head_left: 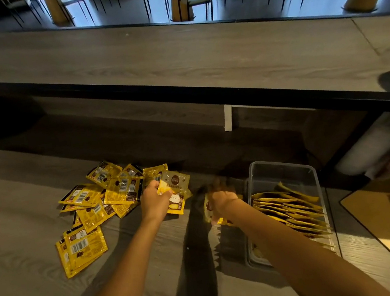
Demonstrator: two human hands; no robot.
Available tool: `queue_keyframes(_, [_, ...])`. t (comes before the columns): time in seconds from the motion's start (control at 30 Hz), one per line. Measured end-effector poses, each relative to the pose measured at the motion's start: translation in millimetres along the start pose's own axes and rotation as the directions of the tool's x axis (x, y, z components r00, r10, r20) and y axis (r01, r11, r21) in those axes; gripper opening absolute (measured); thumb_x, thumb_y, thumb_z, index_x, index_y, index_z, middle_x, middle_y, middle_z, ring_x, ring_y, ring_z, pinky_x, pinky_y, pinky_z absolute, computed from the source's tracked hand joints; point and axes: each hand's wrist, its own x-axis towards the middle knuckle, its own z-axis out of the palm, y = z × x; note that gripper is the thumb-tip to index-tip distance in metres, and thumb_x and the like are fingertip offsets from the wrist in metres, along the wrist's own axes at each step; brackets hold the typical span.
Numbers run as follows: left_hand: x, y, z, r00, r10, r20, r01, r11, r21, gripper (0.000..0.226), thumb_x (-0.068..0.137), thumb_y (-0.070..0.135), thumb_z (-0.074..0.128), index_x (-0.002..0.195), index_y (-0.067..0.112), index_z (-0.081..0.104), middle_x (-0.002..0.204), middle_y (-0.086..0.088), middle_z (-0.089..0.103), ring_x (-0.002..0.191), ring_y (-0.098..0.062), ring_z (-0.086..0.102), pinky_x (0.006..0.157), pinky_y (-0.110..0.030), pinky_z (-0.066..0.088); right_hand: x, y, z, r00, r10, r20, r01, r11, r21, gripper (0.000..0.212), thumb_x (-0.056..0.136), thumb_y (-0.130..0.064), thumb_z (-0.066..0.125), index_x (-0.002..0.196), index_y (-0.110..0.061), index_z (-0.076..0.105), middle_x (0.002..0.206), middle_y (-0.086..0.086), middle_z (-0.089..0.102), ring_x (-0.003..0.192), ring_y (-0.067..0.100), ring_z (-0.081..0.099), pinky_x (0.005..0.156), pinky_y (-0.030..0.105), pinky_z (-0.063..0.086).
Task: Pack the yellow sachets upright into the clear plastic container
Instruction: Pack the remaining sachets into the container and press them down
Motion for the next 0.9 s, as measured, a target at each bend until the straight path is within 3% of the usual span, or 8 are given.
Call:
queue_keyframes(0.13, [-1.5, 7.8, -0.6, 0.999, -0.012, -0.048, 0.01, 0.999, -0.035, 0.02, 0.084, 0.001, 0.059, 0.081, 0.016, 0.046, 0.081, -0.002, 0.052, 0.076, -0.019, 0.053, 0.054, -0.024, 0.039, -4.4, 5.2, -3.8, 0.985, -0.006, -0.175, 0.032, 0.989, 0.142, 0.044, 0.095, -0.022, 0.048, 0.134, -0.006, 0.04, 0.14, 0.017, 0.042, 0.129, 0.032, 0.041, 0.108, 0.039, 0.033])
queue_keyframes(0.23, [-5.9, 21.0, -0.7, 0.996, 0.019, -0.092, -0.027, 0.996, -0.089, 0.023, 0.082, -0.003, 0.056, 0.092, 0.014, 0.046, 0.089, -0.003, 0.053, 0.085, -0.021, 0.054, 0.057, -0.025, 0.041, -7.5, 3.2, -12.6, 0.973, 0.018, -0.231, 0.074, 0.922, 0.381, 0.033, 0.097, -0.022, 0.045, 0.124, -0.005, 0.049, 0.128, 0.017, 0.055, 0.12, 0.032, 0.052, 0.101, 0.041, 0.043])
queue_keyframes(0.4, [-19.5, 63.5, 2.1, 0.984, 0.14, -0.108, -0.163, 0.955, -0.246, 0.027, 0.087, 0.006, 0.057, 0.112, 0.012, 0.049, 0.094, -0.001, 0.057, 0.087, -0.017, 0.056, 0.062, -0.022, 0.045, -21.2, 21.1, -44.8, 0.908, 0.155, -0.389, 0.177, 0.7, 0.692, 0.031, 0.095, -0.019, 0.047, 0.123, -0.007, 0.054, 0.119, 0.012, 0.062, 0.111, 0.027, 0.059, 0.095, 0.037, 0.049])
queue_keyframes(0.5, [-26.3, 89.5, 10.1, 0.975, 0.197, -0.104, -0.221, 0.913, -0.343, 0.012, 0.088, 0.013, 0.057, 0.1, 0.014, 0.053, 0.086, 0.001, 0.059, 0.083, -0.017, 0.059, 0.075, -0.035, 0.049, -42.1, 39.4, -61.9, 0.854, 0.258, -0.452, 0.292, 0.481, 0.827, 0.027, 0.094, -0.024, 0.05, 0.119, -0.015, 0.056, 0.108, 0.004, 0.064, 0.098, 0.018, 0.063, 0.083, 0.031, 0.053])
queue_keyframes(0.57, [-31.2, 106.3, 19.1, 0.966, 0.239, -0.099, -0.259, 0.889, -0.377, 0.01, 0.087, 0.013, 0.058, 0.085, 0.02, 0.052, 0.082, 0.002, 0.059, 0.085, -0.021, 0.062, 0.075, -0.039, 0.053, -59.4, 53.4, -70.6, 0.802, 0.342, -0.49, 0.36, 0.378, 0.853, 0.024, 0.094, -0.018, 0.05, 0.116, -0.013, 0.059, 0.102, 0.002, 0.064, 0.091, 0.015, 0.063, 0.077, 0.029, 0.055])
queue_keyframes(0.7, [-44.7, 131.4, 44.0, 0.931, 0.364, -0.021, -0.346, 0.863, -0.369, 0.018, 0.084, 0.001, 0.06, 0.09, 0.015, 0.05, 0.09, -0.002, 0.061, 0.089, -0.017, 0.061, 0.067, -0.021, 0.05, -90.7, 93.5, -73.8, 0.671, 0.463, -0.579, 0.404, 0.426, 0.809, 0.027, 0.093, -0.008, 0.048, 0.116, -0.006, 0.063, 0.103, 0.002, 0.064, 0.094, 0.013, 0.061, 0.07, 0.021, 0.053])
queue_keyframes(0.83, [-61.9, 141.2, 73.0, 0.898, 0.436, 0.061, -0.391, 0.853, -0.345, 0.031, 0.079, -0.007, 0.062, 0.08, 0.021, 0.046, 0.094, -0.007, 0.058, 0.089, -0.016, 0.058, 0.057, -0.008, 0.049, -117.5, 134.8, -59.7, 0.618, 0.517, -0.592, 0.41, 0.432, 0.804, 0.024, 0.09, -0.006, 0.055, 0.112, -0.002, 0.064, 0.102, 0.004, 0.066, 0.09, 0.011, 0.063, 0.073, 0.02, 0.055])
queue_keyframes(0.9, [-69.5, 143.4, 85.1, 0.886, 0.456, 0.089, -0.406, 0.853, -0.327, 0.03, 0.079, -0.01, 0.06, 0.086, 0.016, 0.047, 0.096, -0.007, 0.055, 0.091, -0.015, 0.055, 0.054, -0.006, 0.047, -124.6, 152.7, -49.5, 0.6, 0.549, -0.582, 0.417, 0.406, 0.813, 0.023, 0.088, -0.005, 0.058, 0.11, -0.001, 0.064, 0.1, 0.007, 0.068, 0.084, 0.012, 0.065, 0.069, 0.018, 0.056])
